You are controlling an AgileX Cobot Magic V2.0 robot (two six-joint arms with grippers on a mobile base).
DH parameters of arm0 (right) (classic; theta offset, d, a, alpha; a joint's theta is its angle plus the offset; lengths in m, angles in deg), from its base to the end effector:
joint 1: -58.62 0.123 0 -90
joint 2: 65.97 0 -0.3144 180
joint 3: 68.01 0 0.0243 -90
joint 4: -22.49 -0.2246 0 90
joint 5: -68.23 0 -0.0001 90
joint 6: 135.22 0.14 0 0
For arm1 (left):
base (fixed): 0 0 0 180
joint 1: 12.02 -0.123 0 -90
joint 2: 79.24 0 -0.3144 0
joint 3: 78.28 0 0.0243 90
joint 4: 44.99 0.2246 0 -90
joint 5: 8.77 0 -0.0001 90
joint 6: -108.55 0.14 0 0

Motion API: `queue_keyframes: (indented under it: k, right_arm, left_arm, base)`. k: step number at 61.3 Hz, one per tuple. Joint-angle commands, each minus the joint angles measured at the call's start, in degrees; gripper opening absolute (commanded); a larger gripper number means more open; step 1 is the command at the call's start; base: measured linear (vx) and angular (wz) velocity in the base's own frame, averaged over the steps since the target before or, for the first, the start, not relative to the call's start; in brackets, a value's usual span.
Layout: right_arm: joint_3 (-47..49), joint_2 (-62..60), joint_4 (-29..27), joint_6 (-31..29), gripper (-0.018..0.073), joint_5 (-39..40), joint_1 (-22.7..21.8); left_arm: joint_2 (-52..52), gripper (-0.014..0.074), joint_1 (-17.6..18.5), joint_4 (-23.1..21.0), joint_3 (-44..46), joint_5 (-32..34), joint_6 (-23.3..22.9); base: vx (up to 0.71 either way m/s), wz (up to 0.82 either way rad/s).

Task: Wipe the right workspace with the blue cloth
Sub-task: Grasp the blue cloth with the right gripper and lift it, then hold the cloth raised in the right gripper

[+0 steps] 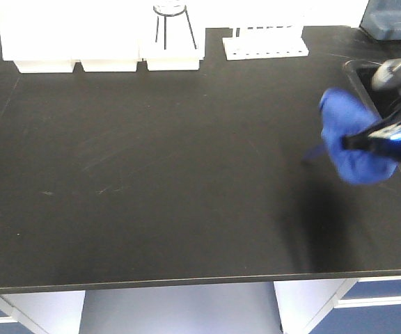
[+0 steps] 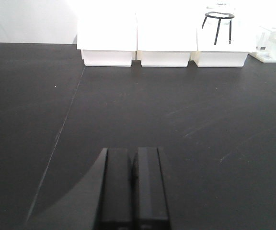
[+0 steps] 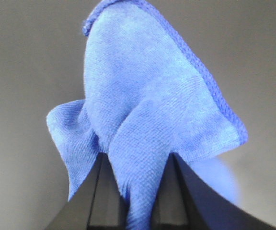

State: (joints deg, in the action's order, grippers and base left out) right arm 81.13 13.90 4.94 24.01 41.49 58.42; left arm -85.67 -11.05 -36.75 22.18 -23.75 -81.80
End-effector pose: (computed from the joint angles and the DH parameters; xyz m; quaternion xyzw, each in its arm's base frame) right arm 0.2590 0.0181 0.2752 -0.0640 0.9244 0.0463 0.3731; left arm 0.0474 0.0044 0.1719 -0.0213 0.7702 -0.0044 0.6374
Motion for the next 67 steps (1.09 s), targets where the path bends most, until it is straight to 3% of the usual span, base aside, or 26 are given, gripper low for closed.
queue_keyframes:
  k: [1, 8, 17, 31, 43, 67]
  right_arm:
    - [1.37, -10.8, -0.69, -1.62, -0.0004, 2.0, -0.18]
    - [0.88, -21.11, -0.82, -3.86, -0.0004, 1.72, -0.18]
    - [-6.24, -33.82, -2.18, -4.46, -0.0004, 7.66, -0.18]
    - [-27.26, -43.29, -3.89, -4.46, -0.0004, 27.22, -0.18]
    - [-35.36, -41.31, -3.68, -4.46, -0.0003, 43.2, -0.18]
    - [-36.0, -41.05, -3.68, -4.46, -0.0001, 44.53, -0.18]
  left_arm:
    - [0.9, -0.0006, 0.33, 0.06, -1.74, 4.48, -0.49]
    - [0.9, -0.0006, 0.33, 0.06, -1.74, 4.48, -0.49]
    - [0.9, -0.0006, 0.33, 0.06, -1.74, 4.48, -0.49]
    - [0.9, -0.0006, 0.33, 0.06, -1.74, 4.48, -0.49]
    - [0.9, -0.0006, 0.33, 0.06, -1.74, 4.48, -0.49]
    - [0.9, -0.0006, 0.33, 0.06, -1.74, 4.48, -0.49]
  base:
    - [0.0, 0.0]
    - [0.0, 0.0]
    - [0.0, 0.0]
    - [0.0, 0.0]
    - [0.0, 0.0]
    - [0.0, 0.0]
